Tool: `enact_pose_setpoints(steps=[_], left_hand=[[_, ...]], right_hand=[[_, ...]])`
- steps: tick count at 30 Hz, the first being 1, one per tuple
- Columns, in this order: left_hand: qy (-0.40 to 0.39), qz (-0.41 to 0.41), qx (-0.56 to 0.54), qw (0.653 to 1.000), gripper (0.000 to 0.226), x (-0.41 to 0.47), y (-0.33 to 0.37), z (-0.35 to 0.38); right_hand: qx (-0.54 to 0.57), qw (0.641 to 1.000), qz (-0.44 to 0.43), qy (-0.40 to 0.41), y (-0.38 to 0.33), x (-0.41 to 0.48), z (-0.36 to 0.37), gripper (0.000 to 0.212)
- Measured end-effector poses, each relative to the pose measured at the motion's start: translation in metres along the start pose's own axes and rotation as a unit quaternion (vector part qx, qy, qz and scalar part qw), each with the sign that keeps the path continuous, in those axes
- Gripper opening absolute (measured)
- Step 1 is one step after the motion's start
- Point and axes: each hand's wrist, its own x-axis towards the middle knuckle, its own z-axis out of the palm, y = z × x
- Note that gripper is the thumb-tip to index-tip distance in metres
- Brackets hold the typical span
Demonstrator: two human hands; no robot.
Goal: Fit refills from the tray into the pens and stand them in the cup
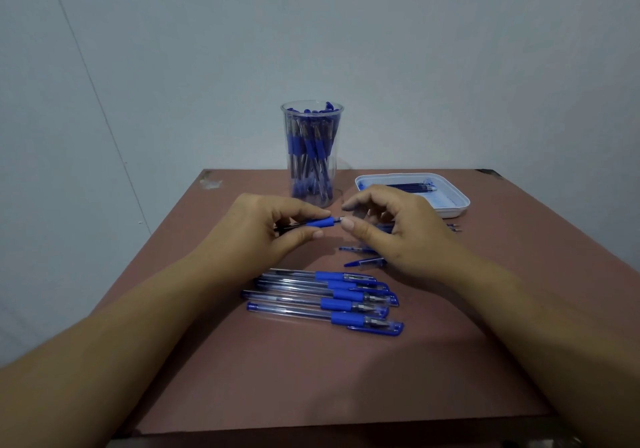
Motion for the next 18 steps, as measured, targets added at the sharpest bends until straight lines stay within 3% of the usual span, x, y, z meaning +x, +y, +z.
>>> enact_pose_setpoints(steps=[2, 7, 12, 18], left_hand=[[-0.003, 0.002, 0.005, 1.0, 0.028, -0.0001, 0.0, -0.0001], [-0.01, 0.001, 0.008, 1.0, 0.029, -0.0001, -0.0001, -0.0007], [-0.012, 0.0, 0.011, 1.0, 0.028, -0.0004, 0.0013, -0.0003], [-0.02, -0.003, 0.014, 1.0, 0.028, -0.0002, -0.0021, 0.0001]], right_hand=[[-0.016, 1.0, -0.017, -0.003, 0.0003, 0.001, 0.0008, 0.003], [-0.01, 1.0, -0.021, 0.006, -0.0024, -0.002, -0.0004, 0.017], [-0.007, 1.0, -0.011, -0.005, 0.0004, -0.0005, 0.0005, 0.004], [0.012, 1.0, 0.007, -0.005, -0.0002, -0.0016, 0.0001, 0.012]])
